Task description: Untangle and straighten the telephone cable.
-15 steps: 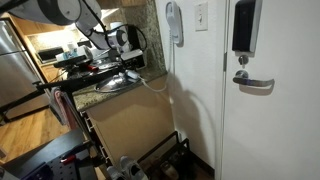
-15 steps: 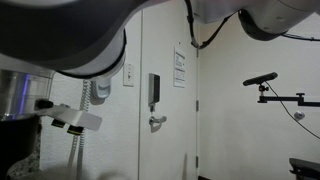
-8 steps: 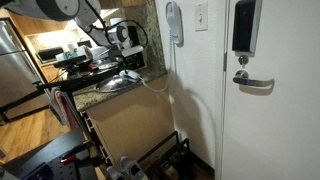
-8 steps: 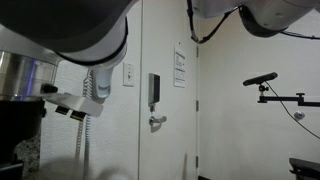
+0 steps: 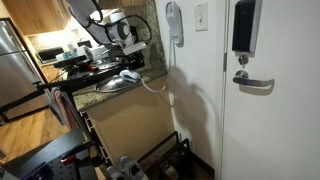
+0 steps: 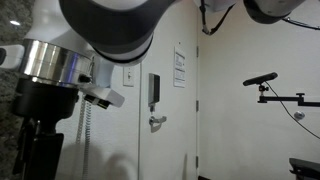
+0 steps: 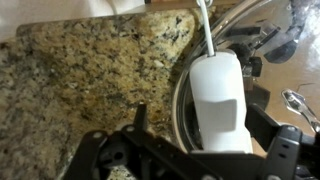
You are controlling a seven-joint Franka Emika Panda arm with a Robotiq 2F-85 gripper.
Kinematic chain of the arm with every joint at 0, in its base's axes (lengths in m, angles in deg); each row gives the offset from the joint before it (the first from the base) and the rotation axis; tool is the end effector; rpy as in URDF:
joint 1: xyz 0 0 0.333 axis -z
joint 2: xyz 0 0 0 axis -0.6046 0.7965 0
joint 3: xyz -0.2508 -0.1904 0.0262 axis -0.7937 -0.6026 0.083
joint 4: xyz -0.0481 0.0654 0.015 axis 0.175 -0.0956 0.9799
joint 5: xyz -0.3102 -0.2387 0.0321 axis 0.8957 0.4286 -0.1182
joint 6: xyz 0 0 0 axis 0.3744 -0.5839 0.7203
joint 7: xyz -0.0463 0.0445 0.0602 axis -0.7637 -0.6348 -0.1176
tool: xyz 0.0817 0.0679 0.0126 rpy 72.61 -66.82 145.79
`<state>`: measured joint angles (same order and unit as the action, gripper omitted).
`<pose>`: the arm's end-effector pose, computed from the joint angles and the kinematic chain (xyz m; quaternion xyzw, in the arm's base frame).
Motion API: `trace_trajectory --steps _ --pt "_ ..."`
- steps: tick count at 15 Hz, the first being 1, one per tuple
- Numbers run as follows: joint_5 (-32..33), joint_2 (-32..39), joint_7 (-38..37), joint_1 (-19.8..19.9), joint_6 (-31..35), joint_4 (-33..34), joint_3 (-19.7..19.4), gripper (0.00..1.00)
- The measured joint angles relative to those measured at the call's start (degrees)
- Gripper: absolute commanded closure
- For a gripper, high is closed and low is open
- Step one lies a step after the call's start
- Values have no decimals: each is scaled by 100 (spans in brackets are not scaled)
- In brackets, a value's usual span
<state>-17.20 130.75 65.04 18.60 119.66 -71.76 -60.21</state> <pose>0.6165 0.4132 0.2519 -0.7419 -0.6607 -0.1140 0.0018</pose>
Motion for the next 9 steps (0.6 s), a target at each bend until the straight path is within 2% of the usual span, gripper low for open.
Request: trace_trajectory --steps 4,9 --pt "-2 -575 -333 192 858 -1083 -162 0" --pt "63 -1456 -982 244 1825 -2508 -462 0"
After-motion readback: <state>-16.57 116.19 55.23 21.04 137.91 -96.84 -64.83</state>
